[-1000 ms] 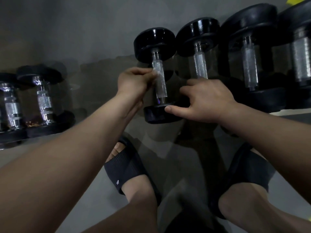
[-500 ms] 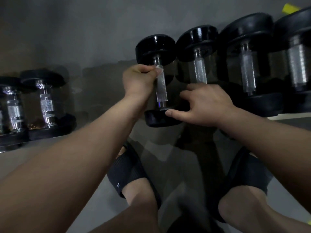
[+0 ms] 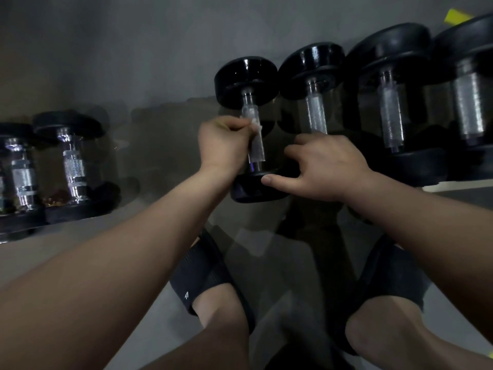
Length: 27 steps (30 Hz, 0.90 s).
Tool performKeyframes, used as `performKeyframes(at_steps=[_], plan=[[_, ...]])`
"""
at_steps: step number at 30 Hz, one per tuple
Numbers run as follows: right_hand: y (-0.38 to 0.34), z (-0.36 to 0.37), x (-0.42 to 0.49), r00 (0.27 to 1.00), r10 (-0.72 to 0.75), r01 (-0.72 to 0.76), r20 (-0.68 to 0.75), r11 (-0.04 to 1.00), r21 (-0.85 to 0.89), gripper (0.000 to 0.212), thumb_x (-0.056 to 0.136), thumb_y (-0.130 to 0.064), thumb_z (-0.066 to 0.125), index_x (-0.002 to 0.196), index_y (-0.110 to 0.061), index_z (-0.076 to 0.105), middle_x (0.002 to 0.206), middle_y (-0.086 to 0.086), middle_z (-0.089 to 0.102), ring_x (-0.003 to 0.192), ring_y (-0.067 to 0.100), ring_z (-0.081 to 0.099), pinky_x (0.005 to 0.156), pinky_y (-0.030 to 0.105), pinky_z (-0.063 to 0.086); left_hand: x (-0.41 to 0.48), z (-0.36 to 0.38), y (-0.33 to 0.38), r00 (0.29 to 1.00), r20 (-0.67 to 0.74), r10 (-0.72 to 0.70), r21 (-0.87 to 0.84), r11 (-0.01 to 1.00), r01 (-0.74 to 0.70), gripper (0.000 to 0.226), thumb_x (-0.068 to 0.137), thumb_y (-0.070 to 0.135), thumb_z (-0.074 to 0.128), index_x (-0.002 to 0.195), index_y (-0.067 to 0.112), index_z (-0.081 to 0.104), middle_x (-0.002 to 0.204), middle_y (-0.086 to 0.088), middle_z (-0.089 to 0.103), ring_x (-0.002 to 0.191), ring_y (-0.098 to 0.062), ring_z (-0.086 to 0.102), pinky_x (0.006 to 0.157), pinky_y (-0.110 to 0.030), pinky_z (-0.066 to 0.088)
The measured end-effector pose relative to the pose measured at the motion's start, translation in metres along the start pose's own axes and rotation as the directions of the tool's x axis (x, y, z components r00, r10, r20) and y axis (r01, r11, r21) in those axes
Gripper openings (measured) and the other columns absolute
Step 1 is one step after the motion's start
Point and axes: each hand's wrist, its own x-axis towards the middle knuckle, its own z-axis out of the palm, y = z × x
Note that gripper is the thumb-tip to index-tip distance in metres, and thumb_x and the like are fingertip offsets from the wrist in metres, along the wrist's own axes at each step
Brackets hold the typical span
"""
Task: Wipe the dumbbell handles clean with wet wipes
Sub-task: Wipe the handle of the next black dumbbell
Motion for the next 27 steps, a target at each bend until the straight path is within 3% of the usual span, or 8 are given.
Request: performKeyframes(at_steps=[3, 6, 8, 13, 15, 17, 23, 27], plan=[[0.0, 0.0, 0.0, 1.0, 0.003, -0.003, 0.0, 1.0, 0.005, 0.071, 0.075, -0.096, 0.021, 0.071, -0.029, 0.044, 0.075, -0.009, 0.043, 0.085, 0.024, 0.06, 0.062, 0.031, 0.034, 0.003, 0.002, 0.001, 0.998, -0.004, 0.069, 0.094, 0.993, -0.068, 0.021, 0.077, 0.022, 0.083, 0.066, 0.036, 0.073, 0.072, 0.02, 0.071, 0.078, 0.005, 0.069, 0.077, -0.017, 0.055], [0.001, 0.0, 0.0, 1.0, 0.003, -0.003, -0.009, 1.0, 0.0, 0.071, 0.075, -0.096, 0.022, 0.07, -0.029, 0.045, 0.074, -0.008, 0.044, 0.084, 0.024, 0.06, 0.061, 0.031, 0.033, 0.014, 0.01, 0.01, 0.987, -0.055, 0.148, 0.141, 0.98, -0.139, 0.002, 0.078, 0.027, 0.08, 0.08, 0.028, 0.081, 0.083, 0.01, 0.074, 0.081, 0.0, 0.069, 0.082, -0.025, 0.055], [0.001, 0.001, 0.0, 1.0, 0.005, -0.005, -0.003, 1.0, 0.003, 0.071, 0.075, -0.096, 0.022, 0.071, -0.028, 0.045, 0.075, -0.008, 0.045, 0.084, 0.024, 0.061, 0.061, 0.031, 0.034, 0.012, 0.015, 0.008, 0.977, -0.111, 0.179, 0.146, 0.976, -0.163, 0.009, 0.082, 0.028, 0.077, 0.089, 0.026, 0.082, 0.093, 0.006, 0.073, 0.088, -0.002, 0.067, 0.086, -0.022, 0.052], [0.001, 0.001, 0.0, 1.0, 0.004, -0.004, 0.0, 1.0, 0.003, 0.072, 0.074, -0.096, 0.021, 0.073, -0.029, 0.046, 0.078, -0.008, 0.047, 0.087, 0.024, 0.061, 0.063, 0.032, 0.036, 0.009, 0.016, -0.006, 0.983, -0.147, -0.107, -0.209, 0.975, 0.075, 0.007, 0.086, 0.026, 0.076, 0.091, 0.024, 0.073, 0.089, 0.007, 0.076, 0.084, -0.005, 0.072, 0.088, -0.031, 0.059], [0.002, 0.001, 0.0, 1.0, 0.006, -0.006, 0.002, 1.0, 0.003, 0.072, 0.074, -0.096, 0.021, 0.074, -0.029, 0.047, 0.078, -0.008, 0.047, 0.087, 0.024, 0.061, 0.063, 0.032, 0.039, 0.018, 0.016, -0.005, 0.957, -0.11, -0.269, -0.405, 0.891, 0.204, 0.021, 0.085, 0.023, 0.079, 0.095, 0.01, 0.066, 0.085, -0.005, 0.074, 0.075, -0.016, 0.071, 0.083, -0.039, 0.062], [0.002, 0.0, 0.0, 1.0, 0.006, -0.006, 0.0, 1.0, 0.004, 0.071, 0.074, -0.096, 0.021, 0.074, -0.029, 0.046, 0.077, -0.008, 0.047, 0.085, 0.023, 0.061, 0.063, 0.032, 0.04, 0.026, 0.017, -0.001, 0.926, 0.015, -0.376, -0.552, 0.769, 0.321, 0.021, 0.091, 0.017, 0.075, 0.092, 0.006, 0.057, 0.074, -0.007, 0.066, 0.062, -0.017, 0.064, 0.071, -0.033, 0.06], [0.002, -0.001, 0.0, 1.0, 0.006, -0.006, 0.008, 1.0, -0.011, 0.072, 0.075, -0.096, 0.02, 0.075, -0.03, 0.048, 0.078, -0.007, 0.05, 0.084, 0.022, 0.06, 0.061, 0.031, 0.035, 0.041, 0.013, 0.002, 0.853, 0.297, -0.429, -0.547, 0.656, 0.52, 0.014, 0.103, 0.008, 0.05, 0.101, 0.003, 0.063, 0.088, -0.014, 0.066, 0.08, -0.023, 0.066, 0.07, -0.031, 0.059], [0.001, 0.0, 0.0, 1.0, 0.008, -0.008, 0.011, 1.0, -0.005, 0.071, 0.075, -0.096, 0.021, 0.075, -0.03, 0.047, 0.078, -0.008, 0.048, 0.085, 0.022, 0.06, 0.061, 0.031, 0.035, 0.034, 0.019, 0.006, 0.891, 0.217, -0.399, -0.671, 0.602, 0.433, 0.013, 0.1, 0.002, 0.054, 0.104, -0.005, 0.064, 0.078, -0.014, 0.069, 0.069, -0.022, 0.07, 0.064, -0.031, 0.06]])
